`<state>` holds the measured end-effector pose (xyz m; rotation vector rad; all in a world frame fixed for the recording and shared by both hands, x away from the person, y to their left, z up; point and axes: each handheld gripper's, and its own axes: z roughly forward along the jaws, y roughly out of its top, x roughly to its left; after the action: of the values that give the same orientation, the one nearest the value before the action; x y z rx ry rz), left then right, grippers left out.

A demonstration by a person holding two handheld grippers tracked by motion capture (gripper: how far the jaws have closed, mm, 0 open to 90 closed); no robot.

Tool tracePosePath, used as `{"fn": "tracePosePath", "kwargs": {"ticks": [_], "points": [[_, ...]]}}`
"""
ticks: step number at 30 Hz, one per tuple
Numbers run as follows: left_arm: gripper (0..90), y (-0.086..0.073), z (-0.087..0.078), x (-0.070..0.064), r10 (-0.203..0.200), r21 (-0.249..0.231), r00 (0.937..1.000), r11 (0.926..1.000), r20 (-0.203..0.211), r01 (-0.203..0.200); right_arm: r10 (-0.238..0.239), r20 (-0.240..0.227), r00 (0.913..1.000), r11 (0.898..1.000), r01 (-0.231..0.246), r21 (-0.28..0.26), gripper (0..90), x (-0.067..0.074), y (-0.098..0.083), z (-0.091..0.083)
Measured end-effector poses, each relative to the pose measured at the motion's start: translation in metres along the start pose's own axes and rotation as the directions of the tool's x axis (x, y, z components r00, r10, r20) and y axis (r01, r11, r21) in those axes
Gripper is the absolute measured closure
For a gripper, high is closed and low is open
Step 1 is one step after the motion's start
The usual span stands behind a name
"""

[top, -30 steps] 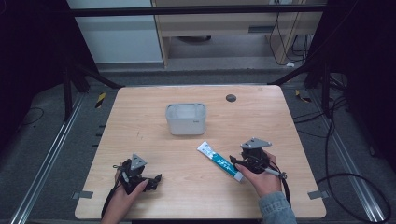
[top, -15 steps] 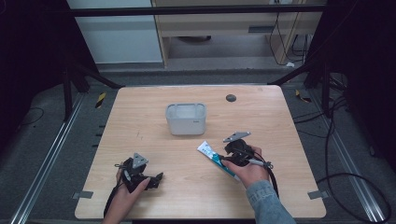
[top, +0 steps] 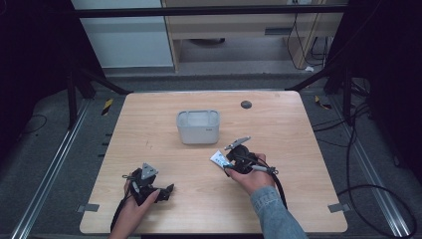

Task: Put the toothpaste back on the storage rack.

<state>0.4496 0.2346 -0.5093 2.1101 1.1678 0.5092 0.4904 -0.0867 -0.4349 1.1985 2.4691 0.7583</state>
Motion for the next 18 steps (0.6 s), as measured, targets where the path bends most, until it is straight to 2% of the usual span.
{"fn": "tracePosePath", "kwargs": {"ticks": [6,18], "points": [[0.0,0.001,0.001,-0.001,0.001,-0.002,1.0000,1.0000,0.002,-0.001,-0.033,-0.011,0.9994,0.999,0.034,0.037,45.4,0.004,0.008,0.008],[0.0,0.001,0.001,-0.001,0.006,0.000,0.9999,1.0000,0.008,-0.006,-0.040,-0.015,0.9991,0.991,0.042,0.125,45.5,-0.001,0.018,0.034]]}}
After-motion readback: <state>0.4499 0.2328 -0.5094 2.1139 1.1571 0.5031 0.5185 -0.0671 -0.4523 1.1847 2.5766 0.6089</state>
